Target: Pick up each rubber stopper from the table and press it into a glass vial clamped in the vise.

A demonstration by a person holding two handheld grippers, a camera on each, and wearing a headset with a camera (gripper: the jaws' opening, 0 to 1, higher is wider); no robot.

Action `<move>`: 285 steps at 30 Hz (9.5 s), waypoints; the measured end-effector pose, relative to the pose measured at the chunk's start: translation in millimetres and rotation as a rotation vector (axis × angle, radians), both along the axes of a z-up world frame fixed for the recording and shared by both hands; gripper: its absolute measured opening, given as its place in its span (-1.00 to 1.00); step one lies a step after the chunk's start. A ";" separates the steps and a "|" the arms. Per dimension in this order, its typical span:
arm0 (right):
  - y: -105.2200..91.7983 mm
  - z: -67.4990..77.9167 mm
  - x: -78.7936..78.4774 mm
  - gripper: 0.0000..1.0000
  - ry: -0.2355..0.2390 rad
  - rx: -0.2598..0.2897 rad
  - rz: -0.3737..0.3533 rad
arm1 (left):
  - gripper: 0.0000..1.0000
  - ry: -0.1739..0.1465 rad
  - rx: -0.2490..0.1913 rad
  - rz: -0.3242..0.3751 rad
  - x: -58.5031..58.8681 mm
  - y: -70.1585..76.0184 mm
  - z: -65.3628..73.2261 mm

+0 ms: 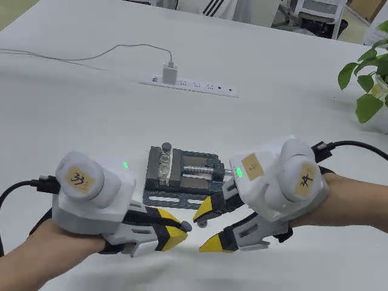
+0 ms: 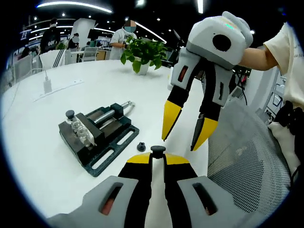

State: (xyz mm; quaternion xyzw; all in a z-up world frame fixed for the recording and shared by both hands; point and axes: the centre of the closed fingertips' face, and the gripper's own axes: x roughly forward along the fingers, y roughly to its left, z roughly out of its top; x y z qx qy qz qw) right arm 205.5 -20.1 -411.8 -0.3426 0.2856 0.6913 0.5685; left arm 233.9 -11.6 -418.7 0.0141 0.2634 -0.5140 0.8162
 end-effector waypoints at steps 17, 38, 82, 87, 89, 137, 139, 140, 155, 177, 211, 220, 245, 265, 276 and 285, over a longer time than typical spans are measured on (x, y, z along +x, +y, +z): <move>10.5 9.2 14.5 -0.76 0.019 0.038 -0.081 | -0.90 -0.196 0.101 -0.094 -7.4 -2.6 6.2; 11.7 1.8 5.6 -0.78 0.011 -0.004 -0.010 | -0.90 -0.200 0.085 -0.107 -11.9 -4.8 7.9; 7.9 4.4 12.5 -0.87 -0.005 -0.041 0.008 | -0.89 -0.256 0.098 -0.146 -7.4 -10.3 11.0; 7.8 3.7 14.2 -0.87 -0.006 -0.040 0.003 | -0.71 -0.255 0.097 -0.117 -4.0 -7.3 10.9; 7.7 3.1 14.2 -0.87 -0.005 -0.041 0.004 | -0.57 -0.255 0.099 -0.105 -2.6 -4.8 10.3; 23.3 11.7 91.5 -0.86 -0.109 -0.149 0.097 | 0.97 -0.130 0.158 0.220 15.9 61.6 -8.1; 26.1 13.6 98.9 -0.86 -0.125 -0.165 0.116 | 0.97 -0.131 0.156 0.227 18.1 62.8 -6.4; 27.6 14.2 104.0 -0.86 -0.135 -0.177 0.127 | 0.97 -0.132 0.155 0.231 19.2 63.7 -5.4; 52.8 2.7 145.8 -0.87 -0.192 -0.300 0.198 | 0.96 -0.122 0.148 0.246 23.7 68.3 -3.0; 64.0 -11.9 140.9 -0.87 -0.169 -0.391 0.262 | 0.91 -0.108 0.148 0.258 27.6 77.4 -5.3; 63.7 -21.3 149.8 -0.90 -0.088 -0.532 0.034 | 0.86 -0.081 0.124 0.268 28.6 70.9 -16.7; 59.9 -19.4 145.3 -0.86 -0.125 -0.524 0.109 | 0.86 -0.080 0.123 0.278 29.3 72.4 -16.7; 57.7 -7.0 150.7 -0.92 -0.096 -0.433 0.142 | 0.82 -0.068 0.127 0.276 28.1 76.7 -20.1; 63.2 -11.9 139.3 -1.00 -0.071 -0.415 0.132 | 0.80 -0.045 0.128 0.274 28.7 79.5 -25.8; 65.5 -10.0 146.2 -1.00 -0.063 -0.411 0.126 | 0.79 -0.036 0.126 0.271 27.9 79.3 -28.5; 63.8 -12.8 142.6 -1.00 -0.062 -0.413 0.129 | 0.78 -0.028 0.121 0.268 27.5 76.1 -30.9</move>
